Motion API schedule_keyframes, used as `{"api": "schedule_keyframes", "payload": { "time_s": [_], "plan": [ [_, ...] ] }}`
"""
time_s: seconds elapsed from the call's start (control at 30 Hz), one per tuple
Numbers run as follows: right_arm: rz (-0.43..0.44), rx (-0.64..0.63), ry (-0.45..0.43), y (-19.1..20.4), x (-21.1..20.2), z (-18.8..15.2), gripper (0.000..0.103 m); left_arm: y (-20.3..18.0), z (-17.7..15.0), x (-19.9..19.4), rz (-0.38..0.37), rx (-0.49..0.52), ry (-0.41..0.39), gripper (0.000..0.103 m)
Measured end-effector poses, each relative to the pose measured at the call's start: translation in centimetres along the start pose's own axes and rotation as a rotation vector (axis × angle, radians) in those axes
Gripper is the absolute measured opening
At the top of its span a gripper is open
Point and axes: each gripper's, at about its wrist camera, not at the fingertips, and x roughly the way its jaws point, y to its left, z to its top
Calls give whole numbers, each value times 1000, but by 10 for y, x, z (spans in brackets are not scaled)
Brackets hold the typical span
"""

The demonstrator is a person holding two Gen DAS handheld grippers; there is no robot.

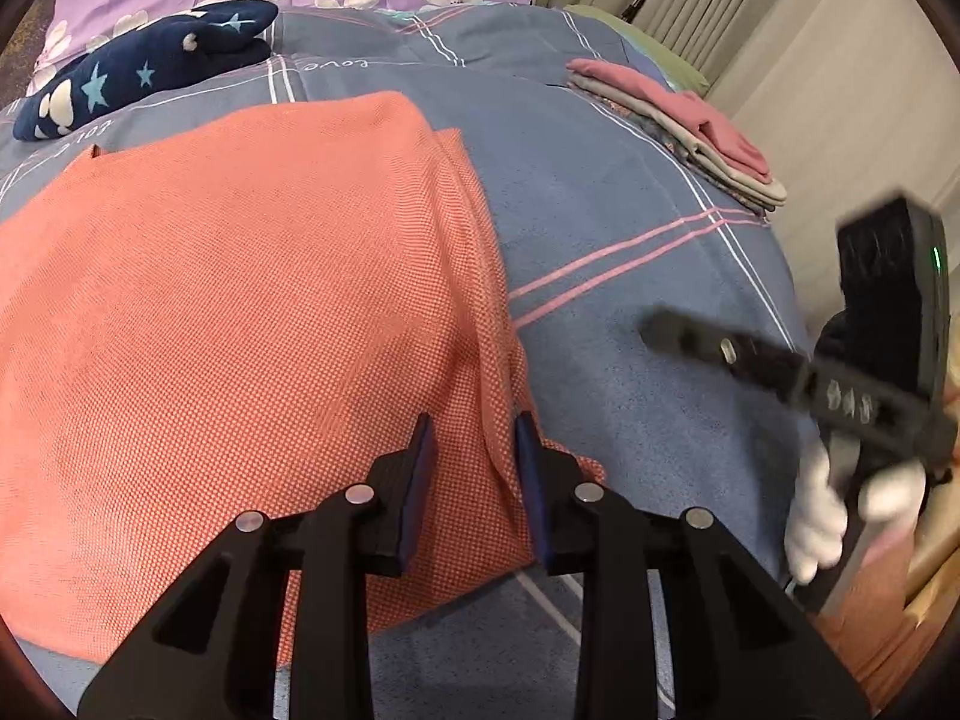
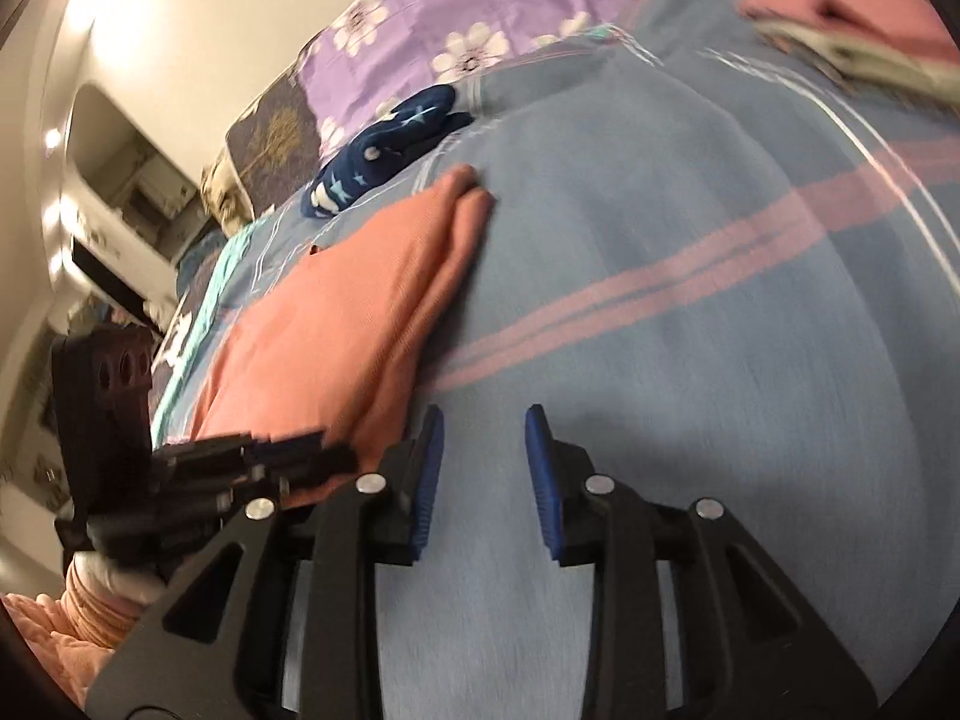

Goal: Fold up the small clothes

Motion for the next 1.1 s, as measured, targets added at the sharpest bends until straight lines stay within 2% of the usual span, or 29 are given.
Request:
{"api": "schedule_keyframes", "payload": {
  "time_s": [0.1,0.23,0.3,0.4,0.43,0.53,0.57,0.6,0.63,0.67,0.7,0.73,0.8,0.87,0.9,0.97,1.0,1.1],
  "plan": [
    [34,-30,62,5,23,25,32,2,0,0,-18,-22,-1,29],
    [60,13,149,3,61,56,34,5,-1,-3,-38,-37,-5,29],
    [78,37,177,3,74,65,43,7,-1,-3,-52,-46,-5,29],
    [112,96,203,-3,95,81,41,10,-1,-3,-65,-58,-2,29],
    [120,116,200,-4,100,87,40,11,-1,-3,-68,-60,-1,29],
    [113,135,183,-5,110,97,27,12,-1,-3,-67,-53,1,29],
    [107,141,179,-5,112,98,12,11,-1,-3,-67,-48,3,28],
    [111,150,169,-5,113,100,7,10,-1,-2,-68,-38,6,22],
    [125,153,154,-4,110,101,7,9,-1,-1,-77,-27,11,10],
    [149,143,124,-1,105,102,6,5,-1,0,-102,-7,15,4],
    [171,126,99,2,99,104,6,0,-1,0,-117,19,12,3],
    [184,90,53,8,91,107,6,-8,-3,1,-131,62,9,2],
    [128,57,34,7,92,111,3,-21,-5,8,-156,114,21,2],
    [-18,30,56,-2,108,112,3,-31,-7,17,-159,144,41,2],
    [-11,53,75,-10,114,111,4,-34,-9,20,-149,156,41,2],
    [57,123,64,-22,112,108,5,-34,-9,21,-156,155,37,2],
    [61,122,46,-22,106,109,10,-32,-9,21,-167,147,40,2],
    [20,74,2,-16,90,112,11,-32,-8,21,-172,150,42,2]
  ]
}}
